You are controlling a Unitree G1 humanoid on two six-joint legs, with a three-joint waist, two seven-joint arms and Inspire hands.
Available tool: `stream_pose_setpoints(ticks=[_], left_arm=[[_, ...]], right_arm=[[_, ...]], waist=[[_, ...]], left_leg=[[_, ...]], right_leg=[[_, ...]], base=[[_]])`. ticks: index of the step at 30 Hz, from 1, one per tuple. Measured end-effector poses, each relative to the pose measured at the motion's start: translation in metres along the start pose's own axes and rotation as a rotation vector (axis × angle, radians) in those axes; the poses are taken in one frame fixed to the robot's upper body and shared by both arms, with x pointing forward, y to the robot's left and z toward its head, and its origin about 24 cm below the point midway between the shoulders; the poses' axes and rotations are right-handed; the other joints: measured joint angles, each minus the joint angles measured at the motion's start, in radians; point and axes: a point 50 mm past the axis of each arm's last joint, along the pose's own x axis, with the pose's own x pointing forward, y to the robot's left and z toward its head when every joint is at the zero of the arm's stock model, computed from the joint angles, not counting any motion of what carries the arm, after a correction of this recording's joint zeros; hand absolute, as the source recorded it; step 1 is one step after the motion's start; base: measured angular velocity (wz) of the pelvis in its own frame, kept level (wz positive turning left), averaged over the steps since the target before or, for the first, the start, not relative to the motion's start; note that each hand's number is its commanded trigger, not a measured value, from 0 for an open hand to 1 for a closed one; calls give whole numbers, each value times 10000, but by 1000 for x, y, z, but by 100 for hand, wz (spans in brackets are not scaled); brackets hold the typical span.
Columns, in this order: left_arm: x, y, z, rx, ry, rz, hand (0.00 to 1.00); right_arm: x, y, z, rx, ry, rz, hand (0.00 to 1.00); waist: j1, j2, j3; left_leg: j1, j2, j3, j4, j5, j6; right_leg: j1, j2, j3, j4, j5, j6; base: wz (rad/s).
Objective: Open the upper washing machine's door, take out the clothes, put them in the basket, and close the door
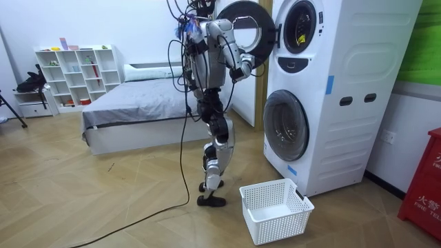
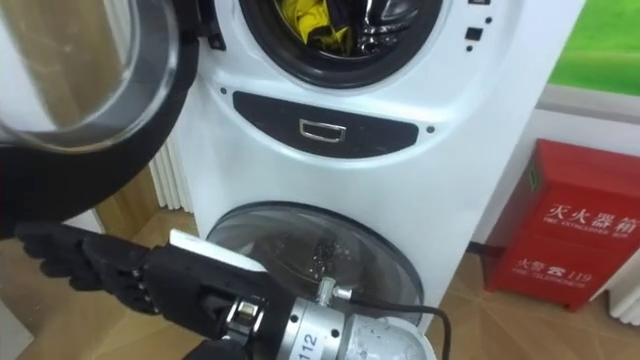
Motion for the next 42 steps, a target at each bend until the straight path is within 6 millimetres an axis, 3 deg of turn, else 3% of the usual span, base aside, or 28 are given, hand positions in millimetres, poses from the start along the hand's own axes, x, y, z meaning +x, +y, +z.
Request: stream_pose_setpoints(ticks=[5, 11, 14, 18, 23, 33, 38, 42], left_arm=[[0, 0, 0, -18, 4, 176, 0], [-1, 1, -1, -32, 36, 473, 0], [-2, -5, 1, -356, 83, 486, 0], [-5, -15, 6, -628, 22, 334, 0], [-5, -15, 7, -541, -36, 358, 0], [-4, -15, 6, -219, 149, 520, 0], [-5, -18, 2, -181, 411, 412, 0], [-6, -18, -2, -253, 599, 401, 0]], right_arm=[[-3, -8, 8, -326, -205, -786, 0], [-11, -25, 22, -1224, -420, -2019, 0], [-21, -38, 37, -1843, -794, -3181, 0], [-35, -54, 51, -2780, -951, -4718, 0], [-41, -63, 56, -3644, -770, -5895, 0], [-24, -76, 93, -5482, -1710, -6871, 0], [-25, -87, 85, -5435, -1298, -7420, 0], [-25, -97, 77, -5080, -904, -7901, 0]], waist=[[-118, -6, -4], [-336, 36, -8], [-600, 249, -18], [-651, 513, 0], [-783, 503, -20], [-883, 453, -25], [-786, 237, 10], [-738, 238, 20]], left_leg=[[41, -158, 72, -23, -102, 161], [188, -183, 271, -86, -202, 315], [306, -299, 328, -95, -251, 392], [594, -378, 327, -252, -339, 544], [712, -415, 324, -340, -339, 554], [753, -408, 331, -357, -339, 555], [888, -403, 311, -339, -343, 560], [919, -368, 315, -69, -437, 632]], right_leg=[[-1, -128, 136, -5, -21, 36], [20, -183, 420, 17, 109, 23], [136, -282, 695, 17, 140, 5], [299, -326, 957, -3, 187, -62], [347, -344, 1123, -1, 191, -56], [350, -339, 1168, -2, 192, -55], [513, -331, 1177, 4, 192, -54], [694, -314, 1162, 15, 191, -53]], base=[[-1], [-5], [-1], [-9], [-2], [-1], [0], [3]])
